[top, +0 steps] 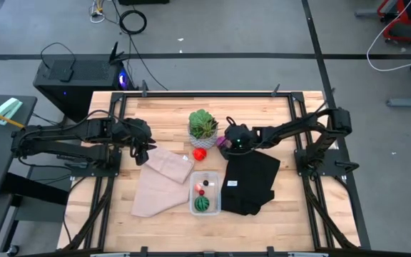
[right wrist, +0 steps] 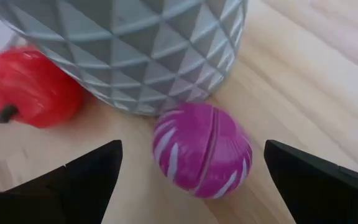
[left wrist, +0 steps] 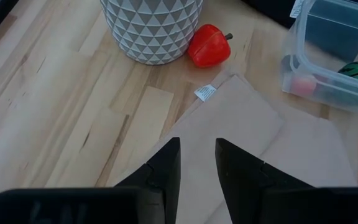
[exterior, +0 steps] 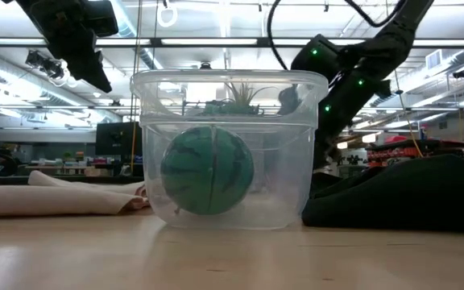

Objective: Pick and placing Produce into tupperware
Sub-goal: Put the purple onion into the transparent container

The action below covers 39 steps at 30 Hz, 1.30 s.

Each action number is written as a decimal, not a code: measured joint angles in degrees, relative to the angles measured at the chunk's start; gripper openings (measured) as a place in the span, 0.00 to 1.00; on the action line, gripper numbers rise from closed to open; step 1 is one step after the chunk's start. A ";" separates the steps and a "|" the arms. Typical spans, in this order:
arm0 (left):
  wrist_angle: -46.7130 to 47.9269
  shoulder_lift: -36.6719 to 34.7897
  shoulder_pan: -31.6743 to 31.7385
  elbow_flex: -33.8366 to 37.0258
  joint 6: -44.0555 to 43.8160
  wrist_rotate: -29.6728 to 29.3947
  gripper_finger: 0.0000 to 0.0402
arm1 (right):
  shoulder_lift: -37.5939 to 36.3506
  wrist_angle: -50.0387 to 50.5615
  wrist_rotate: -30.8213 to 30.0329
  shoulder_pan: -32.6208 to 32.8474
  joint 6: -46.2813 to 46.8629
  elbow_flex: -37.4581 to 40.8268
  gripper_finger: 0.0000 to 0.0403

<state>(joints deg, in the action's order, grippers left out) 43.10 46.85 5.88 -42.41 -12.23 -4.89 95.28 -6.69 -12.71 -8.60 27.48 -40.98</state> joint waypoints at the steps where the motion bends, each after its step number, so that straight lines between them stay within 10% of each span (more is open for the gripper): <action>1: 0.05 -0.01 0.01 0.00 -0.03 0.01 0.27 | 0.83 0.27 0.00 0.03 -0.01 -0.57 0.99; 39: 0.62 0.00 -0.01 0.00 -0.63 0.02 0.27 | 6.33 9.43 -2.30 0.15 -0.06 -8.41 0.69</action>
<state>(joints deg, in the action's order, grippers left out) 43.72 46.85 5.87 -42.41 -12.86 -4.86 101.60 2.74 -15.01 -8.45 27.42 -49.39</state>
